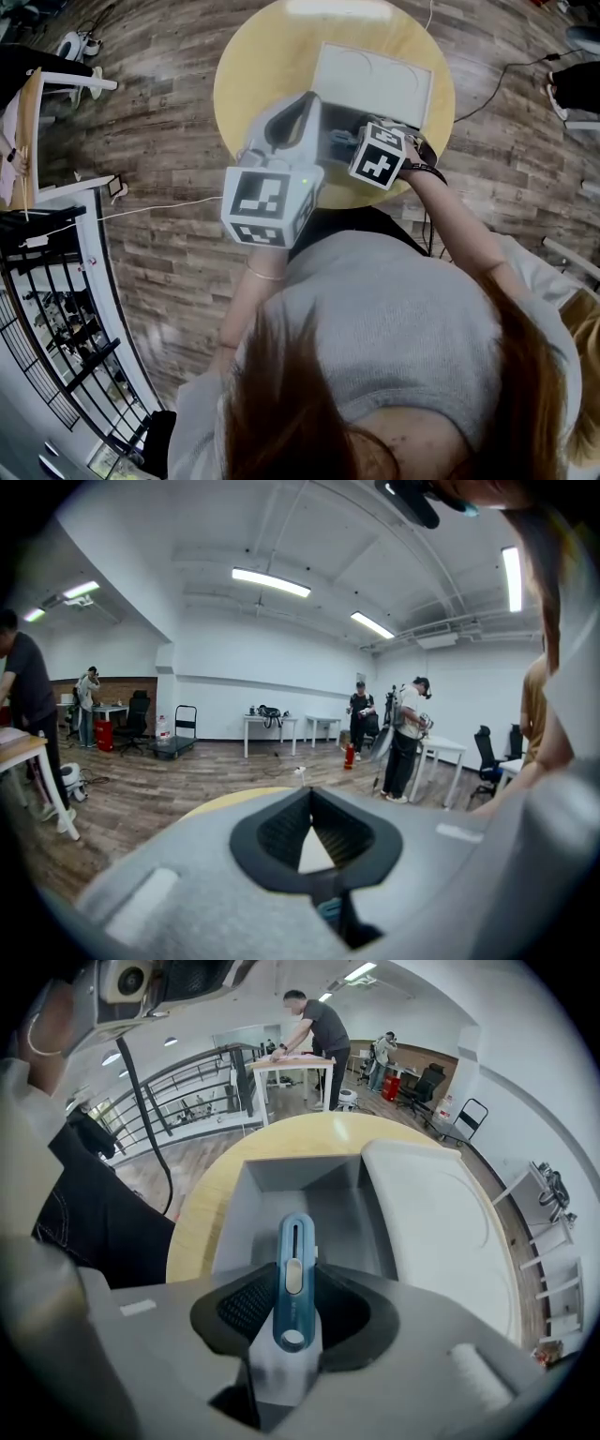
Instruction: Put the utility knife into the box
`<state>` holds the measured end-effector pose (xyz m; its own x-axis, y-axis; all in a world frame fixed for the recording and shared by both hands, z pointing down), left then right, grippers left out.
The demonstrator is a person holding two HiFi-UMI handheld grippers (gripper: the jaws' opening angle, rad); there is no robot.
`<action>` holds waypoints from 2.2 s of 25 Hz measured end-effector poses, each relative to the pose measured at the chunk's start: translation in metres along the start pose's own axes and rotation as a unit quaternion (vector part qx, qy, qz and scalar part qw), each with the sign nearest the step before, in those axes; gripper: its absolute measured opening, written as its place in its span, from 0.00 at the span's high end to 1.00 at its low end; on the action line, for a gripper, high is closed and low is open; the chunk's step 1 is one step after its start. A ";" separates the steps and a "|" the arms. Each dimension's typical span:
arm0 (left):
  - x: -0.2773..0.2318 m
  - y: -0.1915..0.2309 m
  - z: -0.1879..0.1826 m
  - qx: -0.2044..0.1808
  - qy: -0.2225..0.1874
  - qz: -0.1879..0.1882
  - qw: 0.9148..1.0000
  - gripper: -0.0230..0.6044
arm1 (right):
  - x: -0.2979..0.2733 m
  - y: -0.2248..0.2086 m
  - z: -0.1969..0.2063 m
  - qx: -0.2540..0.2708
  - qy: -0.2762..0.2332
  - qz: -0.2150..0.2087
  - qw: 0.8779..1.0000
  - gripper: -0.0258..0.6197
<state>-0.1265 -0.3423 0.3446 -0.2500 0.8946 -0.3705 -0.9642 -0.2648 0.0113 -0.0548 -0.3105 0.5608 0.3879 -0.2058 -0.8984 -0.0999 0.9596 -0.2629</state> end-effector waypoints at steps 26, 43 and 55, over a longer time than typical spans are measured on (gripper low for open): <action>0.002 0.002 -0.008 -0.002 -0.013 -0.002 1.000 0.97 | -0.020 -0.010 0.012 -0.013 0.029 0.006 0.999 0.75; -0.009 -0.015 -0.016 -0.018 -0.023 0.019 0.999 0.97 | 0.133 -0.004 -0.037 -0.099 -0.303 0.095 0.943 0.77; -0.018 -0.045 -0.034 -0.049 -0.046 0.044 0.997 0.97 | 0.241 0.002 -0.052 -0.106 -0.480 0.214 0.844 0.86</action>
<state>-0.0753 -0.3581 0.3193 -0.3443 0.8945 -0.2850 -0.9261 -0.3735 -0.0535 -0.0093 -0.3680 0.3257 0.8282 0.4993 -0.2547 -0.5417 0.8297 -0.1348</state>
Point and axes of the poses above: the fingertips, and each gripper's own axes: x backward along the fingers, y to its left, z out of its underside, the point moved 3 cm from there along x, backward along the fingers, and after that the axes turned 13 degrees about -z, right-handed, at the moved point
